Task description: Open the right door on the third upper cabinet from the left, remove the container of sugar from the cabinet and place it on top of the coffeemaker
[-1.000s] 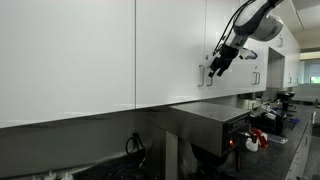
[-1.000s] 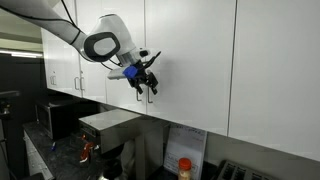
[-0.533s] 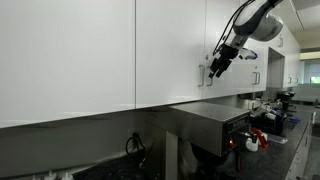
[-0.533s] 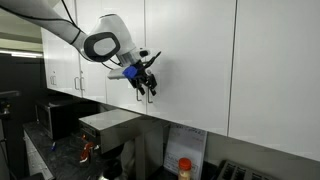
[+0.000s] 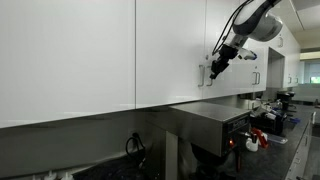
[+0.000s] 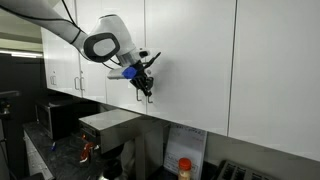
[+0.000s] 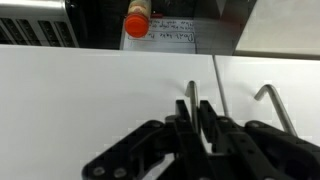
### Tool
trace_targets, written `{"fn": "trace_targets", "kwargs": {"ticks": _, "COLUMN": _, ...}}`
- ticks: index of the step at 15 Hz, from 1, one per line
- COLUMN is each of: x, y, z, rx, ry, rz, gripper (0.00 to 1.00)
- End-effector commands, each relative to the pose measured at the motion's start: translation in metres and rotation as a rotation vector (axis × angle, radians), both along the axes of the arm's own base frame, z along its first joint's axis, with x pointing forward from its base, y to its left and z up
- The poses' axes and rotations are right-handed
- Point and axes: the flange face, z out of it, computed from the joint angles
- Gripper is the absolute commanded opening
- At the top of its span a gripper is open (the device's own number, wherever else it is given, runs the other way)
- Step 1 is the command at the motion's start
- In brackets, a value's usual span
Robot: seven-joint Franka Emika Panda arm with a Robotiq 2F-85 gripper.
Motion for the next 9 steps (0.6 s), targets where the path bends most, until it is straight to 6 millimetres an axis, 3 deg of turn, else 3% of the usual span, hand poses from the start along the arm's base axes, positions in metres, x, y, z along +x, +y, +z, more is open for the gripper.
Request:
{"fn": "trace_targets", "kwargs": {"ticks": 1, "x": 0.002, "y": 0.005, "z": -0.003, "rx": 0.018, "ry": -0.012, "rz": 0.015, "gripper": 0.0}}
{"fn": "trace_targets", "kwargs": {"ticks": 9, "x": -0.011, "y": -0.001, "z": 0.003, "rx": 0.061, "ry": -0.011, "rz": 0.027, "gripper": 0.02}}
